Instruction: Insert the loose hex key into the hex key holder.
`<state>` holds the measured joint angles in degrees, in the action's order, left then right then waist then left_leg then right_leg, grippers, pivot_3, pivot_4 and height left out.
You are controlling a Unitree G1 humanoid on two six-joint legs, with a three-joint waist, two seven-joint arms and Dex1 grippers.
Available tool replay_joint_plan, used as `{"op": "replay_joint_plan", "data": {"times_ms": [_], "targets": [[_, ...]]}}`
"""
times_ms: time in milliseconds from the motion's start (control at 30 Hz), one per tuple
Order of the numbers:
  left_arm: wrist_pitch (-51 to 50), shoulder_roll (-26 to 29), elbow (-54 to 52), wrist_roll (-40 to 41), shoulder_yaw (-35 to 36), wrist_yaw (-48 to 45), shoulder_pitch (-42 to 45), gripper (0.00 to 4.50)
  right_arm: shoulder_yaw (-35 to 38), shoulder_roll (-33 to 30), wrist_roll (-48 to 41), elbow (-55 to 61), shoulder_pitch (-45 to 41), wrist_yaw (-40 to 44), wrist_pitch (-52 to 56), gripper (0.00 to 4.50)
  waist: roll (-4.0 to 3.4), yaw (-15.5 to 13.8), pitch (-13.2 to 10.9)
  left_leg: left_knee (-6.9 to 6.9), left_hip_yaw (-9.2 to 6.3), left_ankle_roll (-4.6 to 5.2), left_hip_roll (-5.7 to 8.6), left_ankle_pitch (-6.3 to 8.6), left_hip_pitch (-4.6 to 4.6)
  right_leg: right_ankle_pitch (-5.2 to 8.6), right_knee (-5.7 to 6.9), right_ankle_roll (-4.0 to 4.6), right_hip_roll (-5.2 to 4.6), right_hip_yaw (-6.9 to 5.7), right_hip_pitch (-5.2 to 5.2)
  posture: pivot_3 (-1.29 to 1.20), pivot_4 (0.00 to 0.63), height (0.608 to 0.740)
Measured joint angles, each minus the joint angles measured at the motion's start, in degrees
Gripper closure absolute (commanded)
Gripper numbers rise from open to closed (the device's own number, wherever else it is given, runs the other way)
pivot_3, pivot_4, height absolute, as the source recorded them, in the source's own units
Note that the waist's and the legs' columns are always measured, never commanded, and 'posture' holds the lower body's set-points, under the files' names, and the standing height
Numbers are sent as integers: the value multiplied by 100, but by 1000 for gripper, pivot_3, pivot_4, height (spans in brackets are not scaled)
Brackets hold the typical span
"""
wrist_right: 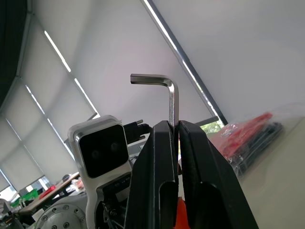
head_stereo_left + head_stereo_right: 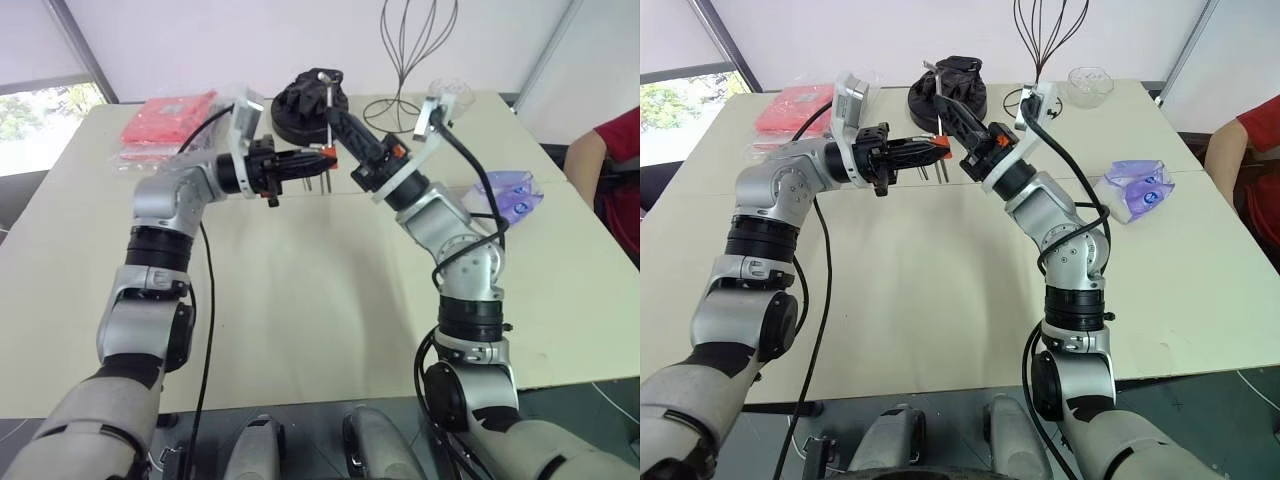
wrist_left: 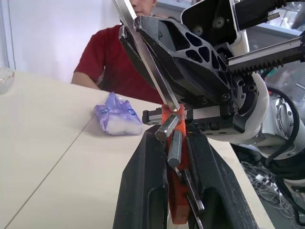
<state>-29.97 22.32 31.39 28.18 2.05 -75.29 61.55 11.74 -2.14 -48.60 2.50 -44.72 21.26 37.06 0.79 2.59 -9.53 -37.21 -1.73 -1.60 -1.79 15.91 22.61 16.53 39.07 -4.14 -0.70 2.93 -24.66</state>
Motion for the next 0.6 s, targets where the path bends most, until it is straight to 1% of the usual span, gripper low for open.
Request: {"op": "replay_joint_plan", "data": {"times_ms": [133,200,333,600], "targets": [[-71,-7,0,14,29,26,0,4500,-19,-9,14,-13,0,30,-44,4433,0,0,0,0,0,0,0,0,0,0,0,0,0,0,0,0,150,740],[-110,-12,-1,62,49,33,0,4500,-53,-57,32,-9,4,117,-99,4433,0,-1,0,0,0,0,0,0,0,0,0,0,0,0,0,0,150,740],[-251,-49,-46,140,51,26,-70,4500,-326,-353,180,209,185,515,-190,4433,0,-3,0,0,0,0,1,0,1,0,-2,0,0,0,0,0,150,740],[-344,-54,-128,159,48,20,-83,4500,-410,-474,277,255,234,747,-256,4433,1,-1,-1,0,0,0,0,0,-1,0,-2,0,2,0,0,0,150,740]]}}
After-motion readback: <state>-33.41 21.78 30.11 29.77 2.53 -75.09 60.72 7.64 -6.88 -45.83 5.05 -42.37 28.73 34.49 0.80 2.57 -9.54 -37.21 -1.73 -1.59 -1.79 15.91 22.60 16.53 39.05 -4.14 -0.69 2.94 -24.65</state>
